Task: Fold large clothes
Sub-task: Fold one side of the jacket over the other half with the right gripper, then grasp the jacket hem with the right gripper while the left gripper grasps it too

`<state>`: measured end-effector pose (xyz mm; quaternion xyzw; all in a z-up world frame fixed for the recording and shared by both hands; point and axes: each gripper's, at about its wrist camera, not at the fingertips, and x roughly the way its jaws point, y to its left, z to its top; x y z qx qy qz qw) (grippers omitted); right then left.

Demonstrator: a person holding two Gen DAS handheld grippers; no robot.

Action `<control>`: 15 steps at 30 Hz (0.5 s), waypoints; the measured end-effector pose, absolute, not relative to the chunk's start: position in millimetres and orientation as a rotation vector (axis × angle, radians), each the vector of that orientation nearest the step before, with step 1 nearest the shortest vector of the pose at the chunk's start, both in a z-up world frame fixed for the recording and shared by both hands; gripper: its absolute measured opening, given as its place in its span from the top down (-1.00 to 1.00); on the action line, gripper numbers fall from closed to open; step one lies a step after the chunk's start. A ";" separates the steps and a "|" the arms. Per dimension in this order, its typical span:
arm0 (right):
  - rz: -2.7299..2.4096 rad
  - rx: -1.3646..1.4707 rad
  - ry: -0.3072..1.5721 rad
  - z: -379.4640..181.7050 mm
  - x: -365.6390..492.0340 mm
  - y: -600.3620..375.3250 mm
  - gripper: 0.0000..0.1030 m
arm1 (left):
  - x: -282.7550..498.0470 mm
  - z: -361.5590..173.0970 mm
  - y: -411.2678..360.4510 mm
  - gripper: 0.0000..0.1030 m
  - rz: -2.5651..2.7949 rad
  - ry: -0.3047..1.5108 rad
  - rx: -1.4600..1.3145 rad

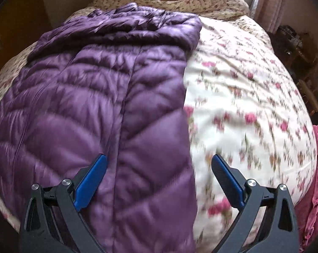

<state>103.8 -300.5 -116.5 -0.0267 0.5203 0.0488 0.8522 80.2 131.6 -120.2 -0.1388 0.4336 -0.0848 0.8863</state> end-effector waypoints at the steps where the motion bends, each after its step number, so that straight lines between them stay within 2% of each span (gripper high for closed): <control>1: 0.115 -0.048 1.103 -117.5 98.1 -302.3 -0.75 | 76.1 -120.7 130.4 -0.23 -0.184 0.909 -0.294; 3: 0.154 -0.020 1.116 -117.9 86.1 -304.1 -0.56 | 65.8 -120.6 126.3 0.01 -0.198 0.918 -0.287; 4: 0.173 -0.012 1.119 -117.6 81.9 -303.7 -0.38 | 62.0 -120.5 124.2 0.09 -0.207 0.923 -0.277; 5: 0.200 -0.010 1.125 -116.9 77.2 -302.3 -0.16 | 58.7 -120.3 122.7 0.31 -0.214 0.928 -0.266; 6: 0.225 -0.014 1.127 -115.5 73.8 -300.2 -0.01 | 56.7 -119.3 121.7 0.43 -0.222 0.929 -0.262; 8: 0.272 -0.046 1.122 -108.9 69.7 -292.8 0.50 | 53.1 -114.2 121.3 0.71 -0.237 0.919 -0.257; 11: 0.295 -0.127 1.101 -100.0 68.4 -278.7 0.77 | 52.1 -102.2 121.8 0.82 -0.261 0.893 -0.252; 15: 0.313 -0.164 1.059 -84.8 74.1 -270.6 0.83 | 56.1 -82.4 122.4 0.88 -0.288 0.853 -0.256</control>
